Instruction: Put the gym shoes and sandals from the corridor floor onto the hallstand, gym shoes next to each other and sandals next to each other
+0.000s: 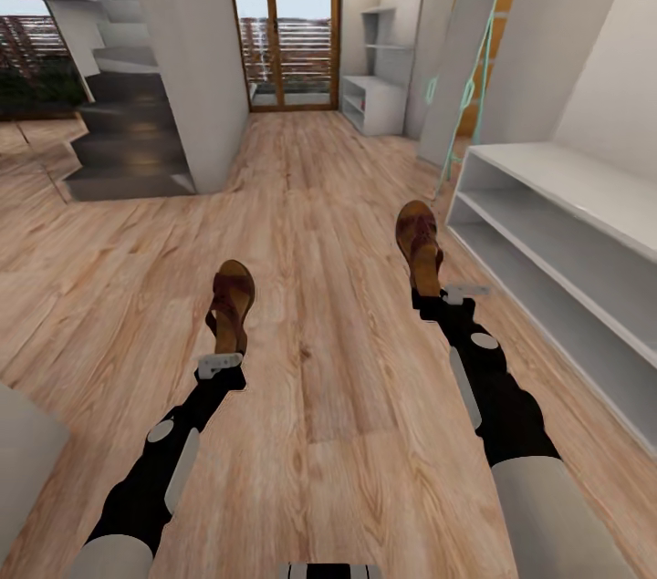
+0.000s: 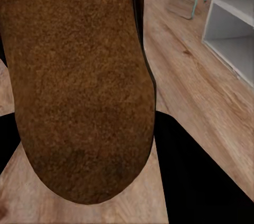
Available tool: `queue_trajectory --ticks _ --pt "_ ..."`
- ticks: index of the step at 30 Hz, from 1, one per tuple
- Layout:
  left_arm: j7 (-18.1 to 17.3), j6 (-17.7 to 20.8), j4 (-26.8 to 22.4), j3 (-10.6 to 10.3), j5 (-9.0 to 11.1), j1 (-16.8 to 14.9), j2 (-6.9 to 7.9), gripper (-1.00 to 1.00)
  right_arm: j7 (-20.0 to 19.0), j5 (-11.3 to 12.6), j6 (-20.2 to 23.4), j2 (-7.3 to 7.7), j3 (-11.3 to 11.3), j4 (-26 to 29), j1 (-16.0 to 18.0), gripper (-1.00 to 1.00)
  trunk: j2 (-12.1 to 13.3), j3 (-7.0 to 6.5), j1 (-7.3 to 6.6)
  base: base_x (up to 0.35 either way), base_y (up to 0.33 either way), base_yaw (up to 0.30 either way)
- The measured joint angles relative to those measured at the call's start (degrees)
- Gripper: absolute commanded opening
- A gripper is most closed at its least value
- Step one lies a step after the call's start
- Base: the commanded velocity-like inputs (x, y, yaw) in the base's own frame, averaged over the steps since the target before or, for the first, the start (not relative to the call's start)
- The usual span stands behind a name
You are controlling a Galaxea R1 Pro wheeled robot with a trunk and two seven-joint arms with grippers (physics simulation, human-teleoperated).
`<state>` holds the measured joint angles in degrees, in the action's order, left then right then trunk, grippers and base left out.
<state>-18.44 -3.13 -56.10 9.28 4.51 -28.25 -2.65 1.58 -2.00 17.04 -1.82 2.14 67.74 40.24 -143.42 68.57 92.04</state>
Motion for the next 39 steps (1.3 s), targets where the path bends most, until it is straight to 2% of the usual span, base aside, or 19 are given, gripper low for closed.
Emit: queue_trajectory --ticks 11,23,26,30,31,32,36,39 --pt "0.0 0.0 -0.02 0.0 0.0 0.0 0.0 -1.0 -0.02 -0.07 0.0 0.0 0.08 0.0 0.0 -1.0 0.0 0.41 0.0 0.345 0.001 0.288" --pt "0.01 0.09 -0.29 -0.01 -0.02 -0.02 0.05 -1.0 -0.05 -0.06 0.1 0.01 0.1 0.22 -0.01 -1.0 0.0 0.53 0.0 0.345 0.0 0.046" --pt "0.03 1.02 -0.61 -0.02 -0.07 -0.02 0.06 -1.0 -0.06 -0.06 0.12 0.01 0.05 0.26 -0.01 -1.0 0.0 0.53 0.0 0.346 0.0 0.002" --pt "0.03 5.74 -4.11 -0.37 -0.33 -0.03 0.08 -1.0 -0.06 -0.04 0.17 0.01 0.05 1.13 -0.01 -1.0 0.0 0.53 -0.01 0.346 0.0 0.0" --pt "0.02 8.65 -6.09 -1.76 -0.4 -0.03 0.08 -1.0 -0.06 0.04 0.15 0.01 0.09 1.65 -0.01 -1.0 0.0 0.52 -0.01 0.346 0.0 0.0" --pt "0.02 9.46 -6.54 -2.72 -0.5 -0.02 0.08 -1.0 -0.07 0.07 0.13 0.01 0.09 1.73 -0.01 -1.0 0.0 0.53 0.0 0.346 0.0 0.0" --pt "0.06 10.58 -7.13 -6.4 -0.49 -0.03 0.08 -1.0 -0.07 0.15 0.14 0.01 0.1 1.84 -0.01 -1.0 0.0 0.53 0.0 0.346 0.0 0.0" --pt "0.16 10.7 -7.23 -7.16 -0.56 -0.03 0.14 -1.0 -0.11 0.14 0.14 0.01 0.08 1.86 -0.02 -1.0 0.0 0.53 0.0 0.347 0.0 0.0"
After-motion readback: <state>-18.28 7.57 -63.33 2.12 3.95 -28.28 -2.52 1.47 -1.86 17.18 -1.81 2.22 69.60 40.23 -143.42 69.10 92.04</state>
